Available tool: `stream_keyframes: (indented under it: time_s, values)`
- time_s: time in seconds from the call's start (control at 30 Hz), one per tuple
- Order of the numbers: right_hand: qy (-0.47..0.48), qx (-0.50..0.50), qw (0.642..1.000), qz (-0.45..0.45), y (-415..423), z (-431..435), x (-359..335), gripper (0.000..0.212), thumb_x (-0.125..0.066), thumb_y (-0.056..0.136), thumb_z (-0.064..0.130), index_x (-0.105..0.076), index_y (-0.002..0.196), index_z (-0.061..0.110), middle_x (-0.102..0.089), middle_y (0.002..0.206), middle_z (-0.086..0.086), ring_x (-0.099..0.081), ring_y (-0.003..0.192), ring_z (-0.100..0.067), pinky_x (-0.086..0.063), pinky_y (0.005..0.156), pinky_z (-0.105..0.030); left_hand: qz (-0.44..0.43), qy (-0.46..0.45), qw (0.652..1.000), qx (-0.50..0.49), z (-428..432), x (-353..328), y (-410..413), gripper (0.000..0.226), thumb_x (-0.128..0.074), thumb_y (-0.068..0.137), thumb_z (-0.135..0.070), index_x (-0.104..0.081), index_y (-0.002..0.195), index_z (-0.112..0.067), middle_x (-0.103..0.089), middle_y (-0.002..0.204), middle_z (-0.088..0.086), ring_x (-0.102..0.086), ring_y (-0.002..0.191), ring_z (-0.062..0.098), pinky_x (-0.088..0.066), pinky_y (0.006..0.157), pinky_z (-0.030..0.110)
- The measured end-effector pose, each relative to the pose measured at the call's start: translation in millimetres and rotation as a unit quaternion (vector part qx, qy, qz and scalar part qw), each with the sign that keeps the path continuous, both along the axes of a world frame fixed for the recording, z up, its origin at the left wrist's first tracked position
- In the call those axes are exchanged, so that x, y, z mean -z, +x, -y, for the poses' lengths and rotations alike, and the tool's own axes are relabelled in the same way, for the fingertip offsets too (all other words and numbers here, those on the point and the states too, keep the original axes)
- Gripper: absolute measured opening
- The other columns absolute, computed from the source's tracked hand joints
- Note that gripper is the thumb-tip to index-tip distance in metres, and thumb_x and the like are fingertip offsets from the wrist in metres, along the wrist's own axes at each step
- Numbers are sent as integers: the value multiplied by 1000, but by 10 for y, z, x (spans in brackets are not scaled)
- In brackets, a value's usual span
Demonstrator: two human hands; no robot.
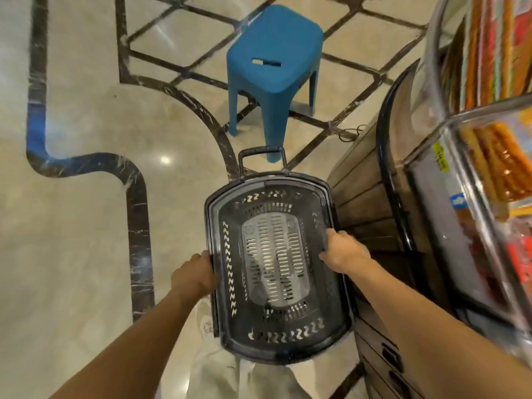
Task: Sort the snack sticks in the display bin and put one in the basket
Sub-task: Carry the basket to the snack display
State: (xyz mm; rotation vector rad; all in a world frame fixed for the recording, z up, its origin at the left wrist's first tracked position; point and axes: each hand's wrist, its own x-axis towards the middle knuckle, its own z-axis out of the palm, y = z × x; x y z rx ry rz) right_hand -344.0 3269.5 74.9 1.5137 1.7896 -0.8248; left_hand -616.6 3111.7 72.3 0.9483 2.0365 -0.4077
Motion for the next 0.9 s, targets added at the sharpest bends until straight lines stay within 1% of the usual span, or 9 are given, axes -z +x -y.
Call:
stream_keyframes:
  time_s: [0.1, 0.13, 0.2, 0.3, 0.47, 0.53, 0.63, 0.77, 0.9]
  values:
    - [87, -82, 992, -33, -398, -83, -851, 69, -47, 101, 47, -21, 157, 17, -41, 152, -12, -40, 138, -35, -36, 109, -46, -52, 89, 992, 73, -328, -876, -67, 63, -50, 97, -53, -36, 149, -19, -45, 149, 9, -48, 132, 31, -44, 105, 44]
    - [119, -100, 987, -51, -525, -94, -1160, 71, -45, 101, 50, -19, 158, 17, -40, 153, -13, -38, 139, -35, -34, 112, -47, -62, 116, 987, 97, -429, -1196, -79, 65, -48, 98, -53, -33, 151, -19, -41, 153, 9, -43, 136, 31, -40, 108, 43]
    - [181, -125, 971, -97, -760, -102, -1775, 72, -45, 99, 55, -23, 156, 17, -43, 151, -13, -41, 137, -35, -34, 112, -47, -89, 169, 972, 135, -610, -1826, -128, 69, -45, 98, -56, -29, 155, -20, -33, 160, 9, -37, 142, 31, -35, 113, 43]
    - [250, -141, 949, -134, -1055, -112, -2619, 73, -42, 98, 60, -25, 155, 17, -46, 147, -14, -43, 136, -34, -38, 109, -46, -122, 234, 951, 160, -790, -2729, -246, 73, -44, 97, -59, -28, 156, -20, -28, 163, 10, -33, 145, 31, -32, 116, 44]
    - [311, -156, 925, -151, -1491, -77, -3657, 83, -38, 98, 66, -13, 160, 18, -28, 162, -13, -25, 150, -33, -25, 119, -51, -190, 313, 912, 186, -791, -3953, -547, 71, -43, 97, -58, -29, 155, -20, -29, 163, 10, -34, 144, 32, -32, 114, 43]
    - [331, -167, 916, -154, -1662, -68, -3958, 84, -34, 98, 68, -10, 161, 19, -22, 165, -12, -20, 152, -32, -22, 121, -51, -209, 344, 897, 183, -746, -4286, -725, 71, -42, 98, -58, -27, 156, -20, -28, 163, 10, -32, 146, 31, -29, 116, 44]
    - [368, -162, 900, -170, -1958, -15, -4298, 83, -32, 97, 69, -10, 161, 21, -21, 166, -13, -19, 153, -32, -21, 122, -53, -228, 376, 877, 194, -688, -4615, -1048, 72, -41, 98, -58, -24, 158, -22, -24, 165, 9, -28, 148, 30, -26, 119, 45]
    - [397, -144, 891, -167, -2473, 53, -4628, 83, -31, 98, 68, -4, 162, 22, -12, 168, -12, -12, 154, -31, -14, 124, -52, -235, 404, 858, 212, -760, -4836, -1643, 75, -38, 98, -61, -20, 159, -23, -20, 167, 8, -23, 151, 30, -23, 122, 48]
    - [448, -109, 874, -155, -3058, 100, -4825, 82, -30, 99, 68, -3, 162, 22, -11, 168, -11, -10, 155, -30, -12, 124, -51, -231, 448, 829, 241, -881, -5007, -2287, 74, -39, 97, -62, -24, 157, -23, -23, 166, 8, -26, 150, 31, -25, 121, 50]
